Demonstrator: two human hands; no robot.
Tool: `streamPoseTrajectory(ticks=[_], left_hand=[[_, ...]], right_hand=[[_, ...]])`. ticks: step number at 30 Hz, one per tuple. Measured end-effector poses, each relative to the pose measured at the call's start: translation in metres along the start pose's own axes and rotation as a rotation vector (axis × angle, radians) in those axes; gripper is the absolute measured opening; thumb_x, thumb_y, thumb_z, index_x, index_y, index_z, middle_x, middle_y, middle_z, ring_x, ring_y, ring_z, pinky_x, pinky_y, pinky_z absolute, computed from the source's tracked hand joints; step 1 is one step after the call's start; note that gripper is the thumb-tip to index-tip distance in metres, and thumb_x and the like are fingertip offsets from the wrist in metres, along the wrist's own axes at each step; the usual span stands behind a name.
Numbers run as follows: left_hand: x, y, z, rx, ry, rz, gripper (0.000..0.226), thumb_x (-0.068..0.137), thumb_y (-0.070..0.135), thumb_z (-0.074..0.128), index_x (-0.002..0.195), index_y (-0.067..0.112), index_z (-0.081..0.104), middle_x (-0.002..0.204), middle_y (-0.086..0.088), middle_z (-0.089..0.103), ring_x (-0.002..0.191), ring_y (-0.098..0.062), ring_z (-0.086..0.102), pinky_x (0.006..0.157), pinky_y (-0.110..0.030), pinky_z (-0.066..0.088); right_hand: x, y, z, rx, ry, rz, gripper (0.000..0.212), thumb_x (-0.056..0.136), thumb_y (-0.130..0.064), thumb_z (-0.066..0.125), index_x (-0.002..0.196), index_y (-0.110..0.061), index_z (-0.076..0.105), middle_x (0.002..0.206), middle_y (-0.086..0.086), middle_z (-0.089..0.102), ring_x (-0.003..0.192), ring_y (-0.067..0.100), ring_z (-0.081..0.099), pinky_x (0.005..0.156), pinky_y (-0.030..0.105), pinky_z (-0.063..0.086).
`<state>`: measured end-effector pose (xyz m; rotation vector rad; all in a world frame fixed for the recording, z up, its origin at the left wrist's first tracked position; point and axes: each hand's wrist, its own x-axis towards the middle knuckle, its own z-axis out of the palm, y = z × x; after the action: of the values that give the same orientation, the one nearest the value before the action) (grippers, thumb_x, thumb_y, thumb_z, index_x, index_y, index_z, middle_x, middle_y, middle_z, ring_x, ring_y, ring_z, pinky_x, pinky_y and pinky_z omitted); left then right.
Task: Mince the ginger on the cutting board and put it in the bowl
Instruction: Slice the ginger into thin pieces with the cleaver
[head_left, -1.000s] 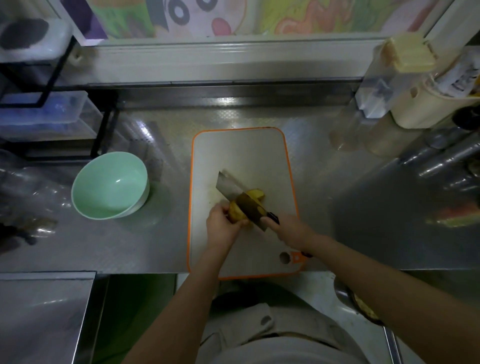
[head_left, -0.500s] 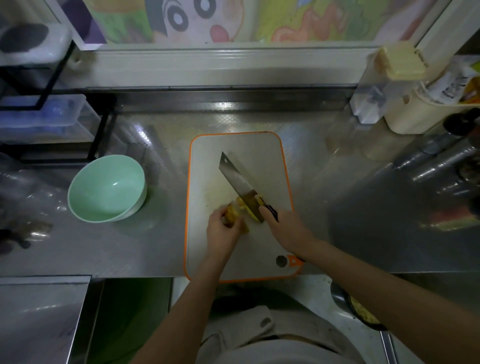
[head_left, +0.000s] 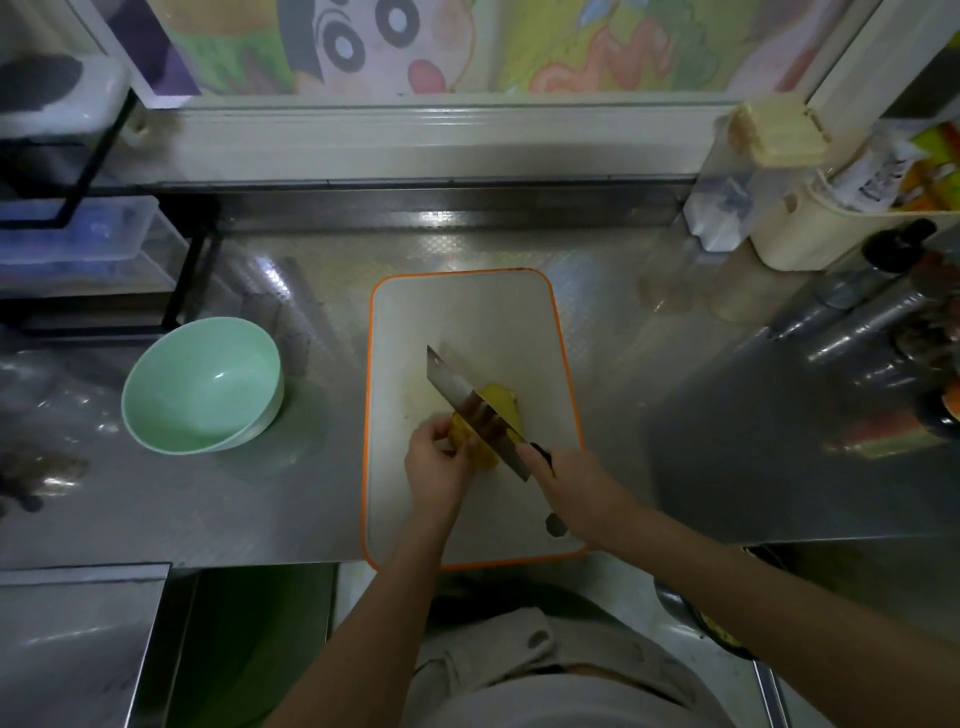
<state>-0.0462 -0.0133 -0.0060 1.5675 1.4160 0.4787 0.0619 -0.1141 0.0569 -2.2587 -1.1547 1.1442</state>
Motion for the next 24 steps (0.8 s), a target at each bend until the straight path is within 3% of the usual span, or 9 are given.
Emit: streamPoseTrajectory(ticks=[3, 8, 12, 14, 16, 18, 21, 24], left_hand=[[0.0, 0.001, 0.0, -0.004, -0.005, 0.003, 0.033, 0.08, 0.012, 0.07, 0.11, 0.006, 0.057, 0.106, -0.007, 0.061, 0.09, -0.017, 0.054, 0.075, -0.021, 0.037], [0.0, 0.003, 0.0, 0.002, 0.002, 0.005, 0.034, 0.078, 0.013, 0.071, 0.109, 0.006, 0.058, 0.103, -0.004, 0.059, 0.09, -0.013, 0.051, 0.075, -0.019, 0.036], [0.0, 0.001, 0.001, 0.005, 0.008, -0.013, 0.035, 0.078, 0.015, 0.072, 0.109, 0.007, 0.058, 0.107, -0.006, 0.061, 0.094, -0.023, 0.06, 0.076, -0.021, 0.04], [0.001, 0.001, 0.002, 0.003, 0.011, -0.013, 0.034, 0.078, 0.014, 0.072, 0.108, 0.007, 0.059, 0.106, -0.007, 0.062, 0.094, -0.025, 0.06, 0.075, -0.022, 0.04], [0.001, 0.002, 0.002, 0.013, 0.006, 0.002, 0.031, 0.077, 0.013, 0.072, 0.105, 0.007, 0.059, 0.103, -0.007, 0.062, 0.093, -0.025, 0.06, 0.074, -0.023, 0.04], [0.003, 0.003, 0.002, 0.028, 0.001, 0.019, 0.03, 0.077, 0.013, 0.072, 0.104, 0.006, 0.06, 0.102, -0.008, 0.062, 0.093, -0.026, 0.059, 0.074, -0.023, 0.04], [0.005, 0.003, 0.0, 0.051, -0.007, 0.029, 0.031, 0.077, 0.012, 0.072, 0.105, 0.005, 0.06, 0.103, -0.009, 0.062, 0.094, -0.024, 0.058, 0.074, -0.022, 0.04], [0.004, 0.007, 0.001, 0.063, -0.02, 0.055, 0.03, 0.078, 0.01, 0.071, 0.105, 0.004, 0.059, 0.102, -0.008, 0.06, 0.095, -0.021, 0.056, 0.072, -0.02, 0.039]], right_hand=[[-0.004, -0.001, -0.002, -0.002, -0.004, 0.062, 0.049, 0.099, -0.044, 0.027, 0.087, -0.004, 0.054, 0.069, 0.01, 0.052, 0.069, 0.028, 0.054, 0.065, 0.037, 0.041], [-0.006, 0.0, 0.0, -0.033, -0.027, 0.062, 0.042, 0.1, -0.039, 0.03, 0.088, -0.008, 0.055, 0.066, 0.001, 0.049, 0.057, 0.013, 0.048, 0.061, 0.033, 0.043], [-0.011, -0.006, -0.002, -0.031, -0.03, 0.08, 0.044, 0.1, -0.038, 0.031, 0.103, -0.002, 0.057, 0.082, 0.013, 0.058, 0.079, 0.03, 0.064, 0.074, 0.043, 0.054], [-0.012, -0.011, -0.005, -0.185, -0.095, 0.079, 0.035, 0.101, -0.027, 0.035, 0.125, -0.004, 0.047, 0.102, 0.017, 0.058, 0.091, 0.03, 0.063, 0.082, 0.045, 0.053], [-0.011, -0.015, -0.006, -0.336, -0.117, 0.066, 0.039, 0.1, -0.016, 0.038, 0.138, -0.008, 0.034, 0.116, 0.017, 0.054, 0.093, 0.024, 0.058, 0.084, 0.036, 0.053], [-0.007, -0.014, -0.007, -0.404, -0.134, 0.062, 0.041, 0.1, -0.015, 0.036, 0.14, -0.008, 0.031, 0.114, 0.017, 0.052, 0.09, 0.023, 0.054, 0.078, 0.031, 0.048], [-0.003, -0.018, -0.006, -0.613, -0.158, -0.029, 0.066, 0.095, -0.007, 0.047, 0.149, -0.012, 0.009, 0.118, 0.018, 0.048, 0.095, 0.025, 0.055, 0.074, 0.032, 0.047], [0.003, -0.018, -0.007, -0.74, -0.17, -0.079, 0.078, 0.092, -0.004, 0.05, 0.15, -0.013, -0.001, 0.121, 0.018, 0.048, 0.096, 0.026, 0.056, 0.075, 0.033, 0.047]])
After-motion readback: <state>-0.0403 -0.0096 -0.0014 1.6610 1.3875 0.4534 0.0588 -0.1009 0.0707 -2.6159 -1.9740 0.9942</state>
